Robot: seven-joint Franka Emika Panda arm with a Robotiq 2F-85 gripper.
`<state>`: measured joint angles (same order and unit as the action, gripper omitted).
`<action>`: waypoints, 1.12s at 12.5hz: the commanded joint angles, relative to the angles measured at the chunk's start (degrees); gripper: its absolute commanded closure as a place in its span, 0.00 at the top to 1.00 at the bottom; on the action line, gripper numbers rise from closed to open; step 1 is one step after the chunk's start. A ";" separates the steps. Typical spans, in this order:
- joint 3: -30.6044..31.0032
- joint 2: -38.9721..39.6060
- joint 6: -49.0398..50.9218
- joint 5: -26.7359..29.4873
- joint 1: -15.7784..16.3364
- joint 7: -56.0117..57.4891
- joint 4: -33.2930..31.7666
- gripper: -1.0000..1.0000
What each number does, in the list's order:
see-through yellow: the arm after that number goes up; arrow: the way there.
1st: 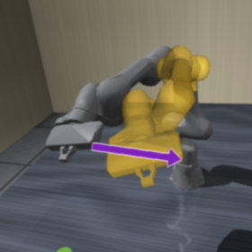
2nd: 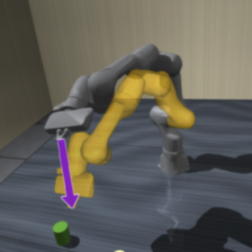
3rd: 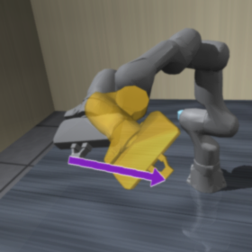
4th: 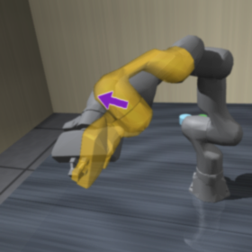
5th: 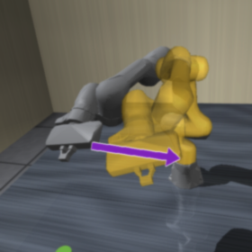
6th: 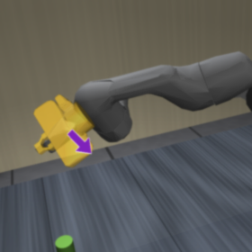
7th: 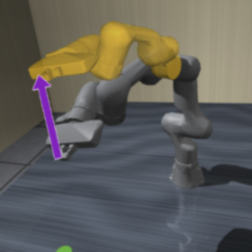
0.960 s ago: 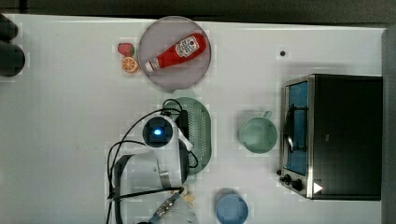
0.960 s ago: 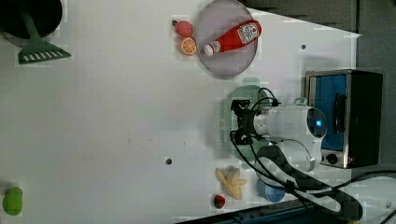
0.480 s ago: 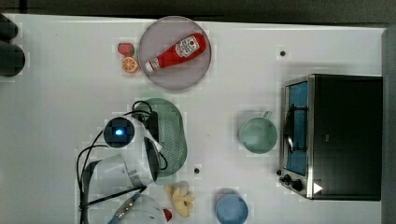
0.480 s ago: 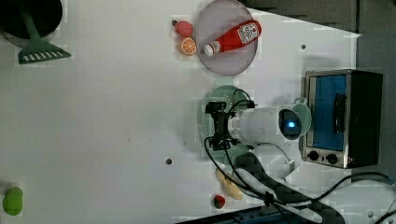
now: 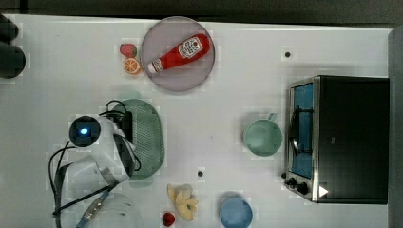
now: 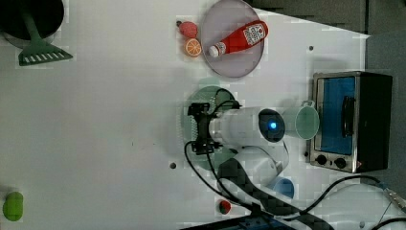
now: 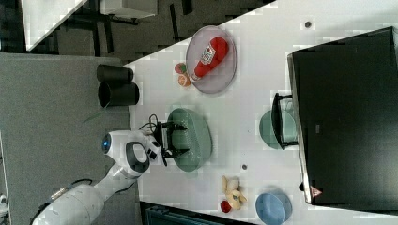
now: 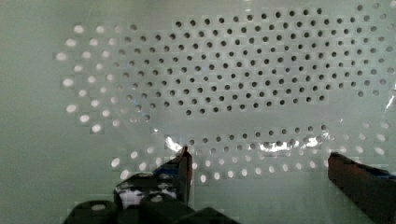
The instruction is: Drag strainer right to left.
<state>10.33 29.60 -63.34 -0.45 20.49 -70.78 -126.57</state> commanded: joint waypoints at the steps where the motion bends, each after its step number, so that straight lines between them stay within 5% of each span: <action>1: -0.61 1.33 0.62 1.30 3.81 -4.62 3.32 1.00; 14: -0.61 7.93 0.46 8.67 11.17 -7.63 14.09 1.00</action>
<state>10.32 36.90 -62.78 8.49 30.77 -73.86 -114.93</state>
